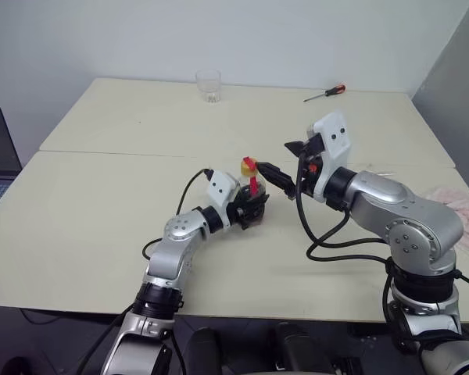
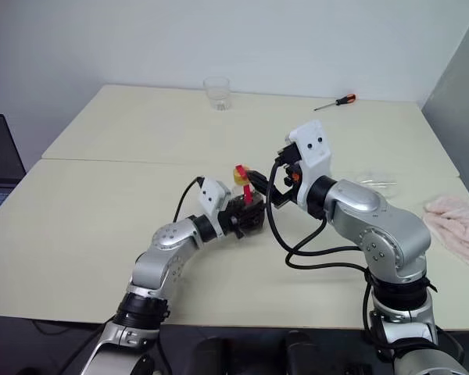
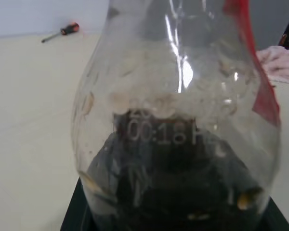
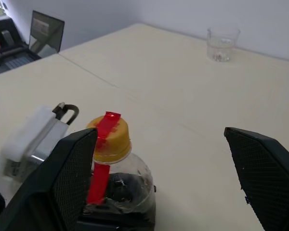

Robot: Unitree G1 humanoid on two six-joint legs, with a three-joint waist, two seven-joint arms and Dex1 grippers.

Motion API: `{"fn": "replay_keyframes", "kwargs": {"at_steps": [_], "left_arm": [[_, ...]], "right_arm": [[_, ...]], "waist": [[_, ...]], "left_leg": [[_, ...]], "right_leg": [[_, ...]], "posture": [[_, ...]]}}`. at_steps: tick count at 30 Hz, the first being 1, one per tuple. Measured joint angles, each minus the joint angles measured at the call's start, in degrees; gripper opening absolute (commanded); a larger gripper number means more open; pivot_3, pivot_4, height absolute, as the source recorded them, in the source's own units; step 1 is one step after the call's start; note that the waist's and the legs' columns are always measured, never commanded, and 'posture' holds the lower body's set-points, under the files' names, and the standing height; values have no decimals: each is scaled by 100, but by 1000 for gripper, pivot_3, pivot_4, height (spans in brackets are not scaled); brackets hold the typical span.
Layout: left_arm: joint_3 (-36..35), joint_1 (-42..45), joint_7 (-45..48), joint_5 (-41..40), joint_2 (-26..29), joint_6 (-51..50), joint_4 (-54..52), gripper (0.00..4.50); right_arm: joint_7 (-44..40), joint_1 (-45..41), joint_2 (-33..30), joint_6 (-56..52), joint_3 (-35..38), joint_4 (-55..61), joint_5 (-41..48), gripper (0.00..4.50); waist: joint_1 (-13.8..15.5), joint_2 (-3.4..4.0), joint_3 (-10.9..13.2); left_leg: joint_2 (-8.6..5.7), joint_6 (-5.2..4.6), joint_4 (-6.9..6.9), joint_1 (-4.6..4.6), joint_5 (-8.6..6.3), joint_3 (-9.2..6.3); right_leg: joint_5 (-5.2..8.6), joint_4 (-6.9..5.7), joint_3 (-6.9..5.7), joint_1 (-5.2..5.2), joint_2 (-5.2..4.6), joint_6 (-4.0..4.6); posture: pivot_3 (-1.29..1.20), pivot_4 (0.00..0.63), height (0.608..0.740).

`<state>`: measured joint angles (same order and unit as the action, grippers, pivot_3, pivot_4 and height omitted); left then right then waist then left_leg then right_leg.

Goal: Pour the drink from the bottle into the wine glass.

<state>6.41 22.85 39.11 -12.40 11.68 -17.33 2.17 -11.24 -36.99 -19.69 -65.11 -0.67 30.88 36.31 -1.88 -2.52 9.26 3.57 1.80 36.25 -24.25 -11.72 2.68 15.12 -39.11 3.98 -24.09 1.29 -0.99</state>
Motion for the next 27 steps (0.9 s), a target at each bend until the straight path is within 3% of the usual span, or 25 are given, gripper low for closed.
{"fn": "replay_keyframes", "kwargs": {"at_steps": [13,27], "left_arm": [[464,184,-93,529,214,333,19,1545],[487,226,-128,650,208,651,42,1494]], "right_arm": [[102,-24,340,-276,-83,86,293,4500],[138,-40,411,-284,-132,38,86,4500]], "waist": [[-1,0,0],[-1,0,0]], "left_leg": [[1,-1,0,-6,0,-5],[1,-1,0,-8,0,-7]], "right_leg": [[0,6,-2,-1,2,1],[2,7,-3,-2,2,-2]], "posture": [[0,150,740],[0,150,740]]}}
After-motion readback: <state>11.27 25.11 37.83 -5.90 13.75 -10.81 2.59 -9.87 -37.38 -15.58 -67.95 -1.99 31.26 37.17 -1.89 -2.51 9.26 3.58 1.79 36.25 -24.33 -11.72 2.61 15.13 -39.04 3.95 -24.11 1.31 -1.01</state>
